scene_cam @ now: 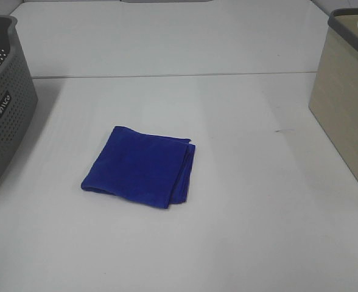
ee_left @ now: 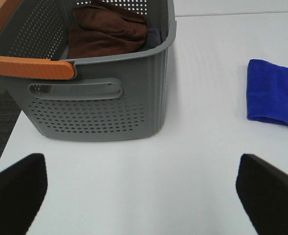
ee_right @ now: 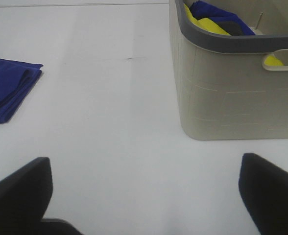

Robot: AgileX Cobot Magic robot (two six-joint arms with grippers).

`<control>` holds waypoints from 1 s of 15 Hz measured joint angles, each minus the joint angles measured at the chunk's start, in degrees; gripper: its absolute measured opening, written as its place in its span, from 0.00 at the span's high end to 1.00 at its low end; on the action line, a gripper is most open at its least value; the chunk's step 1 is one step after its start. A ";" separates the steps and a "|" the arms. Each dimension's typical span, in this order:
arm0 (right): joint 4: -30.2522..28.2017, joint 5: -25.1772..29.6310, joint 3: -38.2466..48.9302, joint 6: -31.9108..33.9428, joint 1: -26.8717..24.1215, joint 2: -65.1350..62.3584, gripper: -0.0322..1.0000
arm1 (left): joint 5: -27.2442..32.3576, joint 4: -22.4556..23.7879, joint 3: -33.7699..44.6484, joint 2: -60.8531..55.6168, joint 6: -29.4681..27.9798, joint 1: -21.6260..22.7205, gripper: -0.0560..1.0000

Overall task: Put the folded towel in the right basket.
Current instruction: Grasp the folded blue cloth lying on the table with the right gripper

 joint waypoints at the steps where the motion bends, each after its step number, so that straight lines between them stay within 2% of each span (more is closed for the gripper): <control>1: 0.00 0.00 0.00 0.00 0.00 0.00 0.02 | 0.00 0.00 0.00 0.00 0.00 0.00 0.03; 15: 0.00 0.00 0.00 0.00 0.00 0.00 0.02 | 0.00 0.00 0.00 0.00 0.00 0.00 0.03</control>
